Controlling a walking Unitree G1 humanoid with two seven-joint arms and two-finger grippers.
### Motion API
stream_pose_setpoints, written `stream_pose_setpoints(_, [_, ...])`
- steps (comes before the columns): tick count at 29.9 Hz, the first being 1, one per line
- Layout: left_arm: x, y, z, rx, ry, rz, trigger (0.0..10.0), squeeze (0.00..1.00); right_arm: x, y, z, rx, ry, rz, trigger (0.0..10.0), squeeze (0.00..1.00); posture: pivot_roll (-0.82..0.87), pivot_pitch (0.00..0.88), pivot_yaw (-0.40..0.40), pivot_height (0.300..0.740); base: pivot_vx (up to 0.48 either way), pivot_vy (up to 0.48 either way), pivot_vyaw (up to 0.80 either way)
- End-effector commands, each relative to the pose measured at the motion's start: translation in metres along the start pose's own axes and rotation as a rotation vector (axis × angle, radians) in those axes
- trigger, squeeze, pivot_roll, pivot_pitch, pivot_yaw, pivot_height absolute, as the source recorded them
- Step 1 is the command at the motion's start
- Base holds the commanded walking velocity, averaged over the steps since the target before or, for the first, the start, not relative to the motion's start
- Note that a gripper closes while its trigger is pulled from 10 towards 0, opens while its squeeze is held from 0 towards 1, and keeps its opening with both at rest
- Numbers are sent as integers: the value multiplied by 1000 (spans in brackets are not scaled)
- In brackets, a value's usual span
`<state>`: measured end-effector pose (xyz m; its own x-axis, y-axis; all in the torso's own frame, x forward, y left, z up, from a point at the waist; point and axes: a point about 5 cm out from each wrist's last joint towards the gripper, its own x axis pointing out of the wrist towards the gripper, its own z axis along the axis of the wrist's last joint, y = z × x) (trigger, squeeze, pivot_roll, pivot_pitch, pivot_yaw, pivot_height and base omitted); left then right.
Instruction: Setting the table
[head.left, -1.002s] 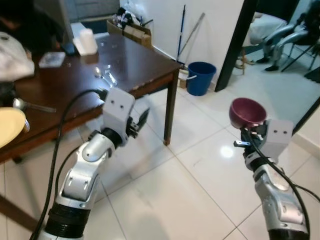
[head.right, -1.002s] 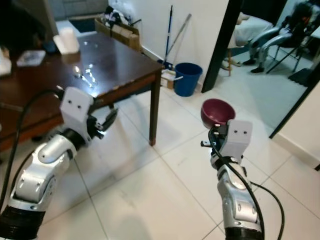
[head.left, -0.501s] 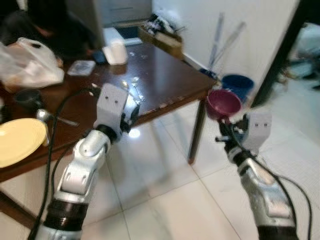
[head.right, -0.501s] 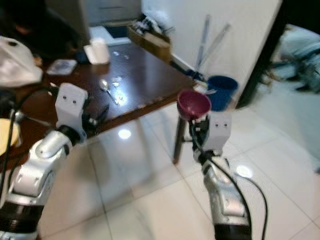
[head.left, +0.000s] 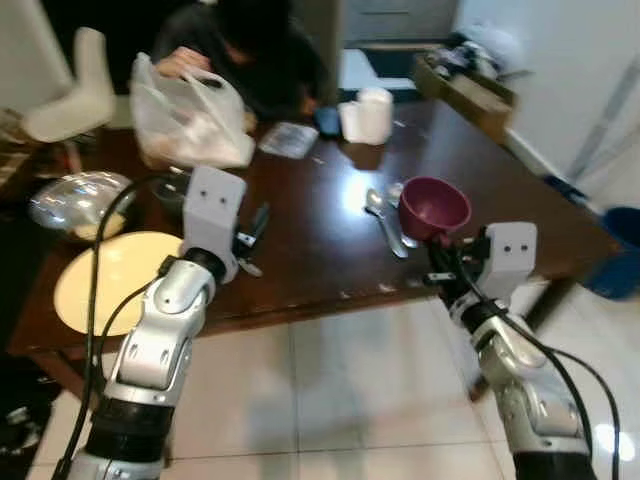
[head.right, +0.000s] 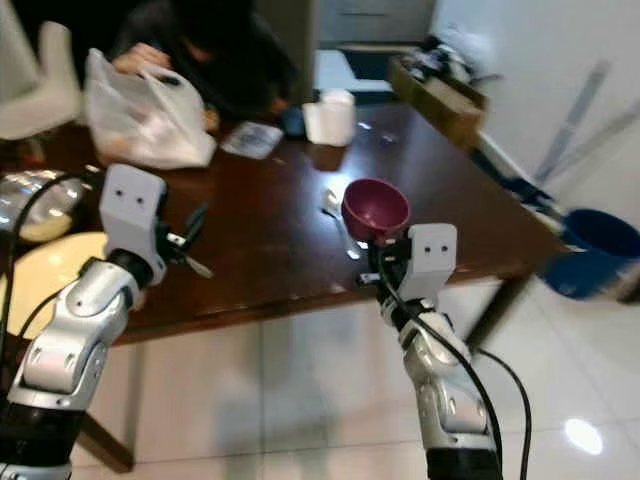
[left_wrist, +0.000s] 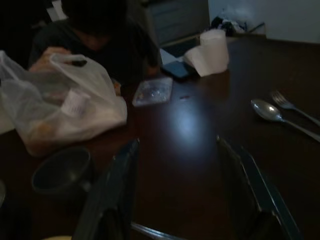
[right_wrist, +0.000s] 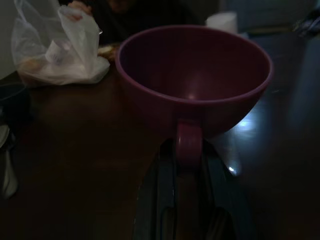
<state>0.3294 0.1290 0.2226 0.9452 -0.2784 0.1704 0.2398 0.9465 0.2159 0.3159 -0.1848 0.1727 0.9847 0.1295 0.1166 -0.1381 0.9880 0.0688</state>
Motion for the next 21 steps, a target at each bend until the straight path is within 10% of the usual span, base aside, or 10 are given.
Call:
stream_pose_setpoints(1, [0, 0, -1, 14, 9, -6, 10000, 0, -1, -5, 4, 3, -19, -26, 10000, 0, -43, 0, 60, 740, 480, 0, 0])
stream_pose_setpoints(21, [-3, -13, 1, -26, 4, -102, 10000, 0, -5, -30, 1, -73, 26, -119, 10000, 0, -45, 0, 61, 740, 387, 0, 0])
